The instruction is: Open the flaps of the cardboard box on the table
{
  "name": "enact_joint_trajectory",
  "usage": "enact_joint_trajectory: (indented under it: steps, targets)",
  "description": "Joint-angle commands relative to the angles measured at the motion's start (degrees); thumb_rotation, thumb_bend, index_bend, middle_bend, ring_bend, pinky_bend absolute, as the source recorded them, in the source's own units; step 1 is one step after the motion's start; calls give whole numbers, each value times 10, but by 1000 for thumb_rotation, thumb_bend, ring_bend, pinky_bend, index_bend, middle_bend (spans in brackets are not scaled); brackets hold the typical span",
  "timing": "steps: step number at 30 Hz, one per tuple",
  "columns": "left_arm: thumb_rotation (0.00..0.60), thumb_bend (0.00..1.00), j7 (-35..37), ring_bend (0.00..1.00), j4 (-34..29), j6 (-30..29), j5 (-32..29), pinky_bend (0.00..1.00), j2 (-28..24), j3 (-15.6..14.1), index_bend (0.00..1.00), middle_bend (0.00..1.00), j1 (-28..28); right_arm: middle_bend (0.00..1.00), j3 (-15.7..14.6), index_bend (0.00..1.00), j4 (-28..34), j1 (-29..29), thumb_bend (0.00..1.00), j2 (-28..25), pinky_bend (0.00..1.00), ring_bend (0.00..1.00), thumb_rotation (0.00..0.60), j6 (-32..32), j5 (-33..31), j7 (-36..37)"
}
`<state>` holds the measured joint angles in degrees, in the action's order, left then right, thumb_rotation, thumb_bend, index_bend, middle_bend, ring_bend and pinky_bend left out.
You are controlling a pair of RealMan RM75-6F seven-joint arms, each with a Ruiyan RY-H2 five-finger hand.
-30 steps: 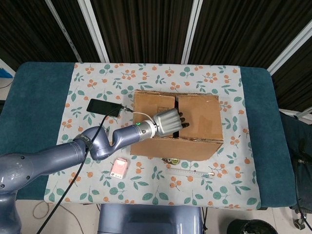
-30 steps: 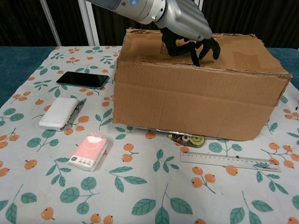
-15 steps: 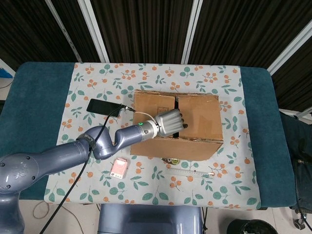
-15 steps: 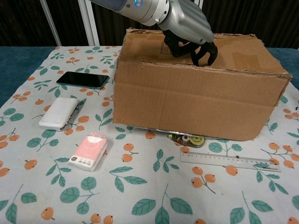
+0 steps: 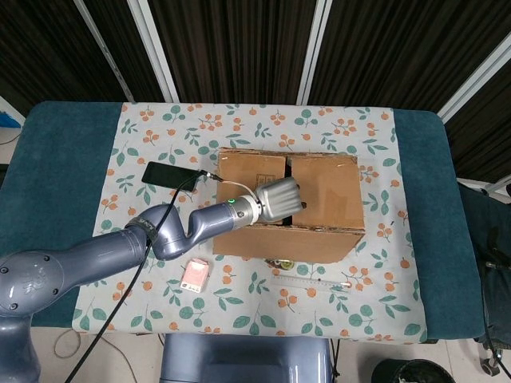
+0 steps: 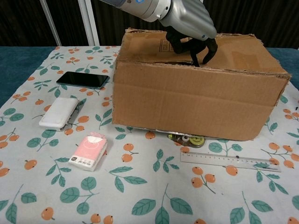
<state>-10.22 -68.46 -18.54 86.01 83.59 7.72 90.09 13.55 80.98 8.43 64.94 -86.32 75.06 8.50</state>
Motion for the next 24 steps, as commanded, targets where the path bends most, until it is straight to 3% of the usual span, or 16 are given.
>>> enact_joint_trajectory:
  steps: [1, 24]
  targets:
    - [600, 1000, 1, 489, -3, -4, -1, 499, -5, 0, 285, 494, 0, 0, 1, 102, -1, -1, 635, 0, 215, 7, 600, 0, 0, 1]
    - [600, 1000, -16, 502, -74, -28, -21, 509, -114, 21, 304, 507, 1, 0, 3, 123, 6, -3, 638, 3, 215, 7, 600, -3, 9, 1]
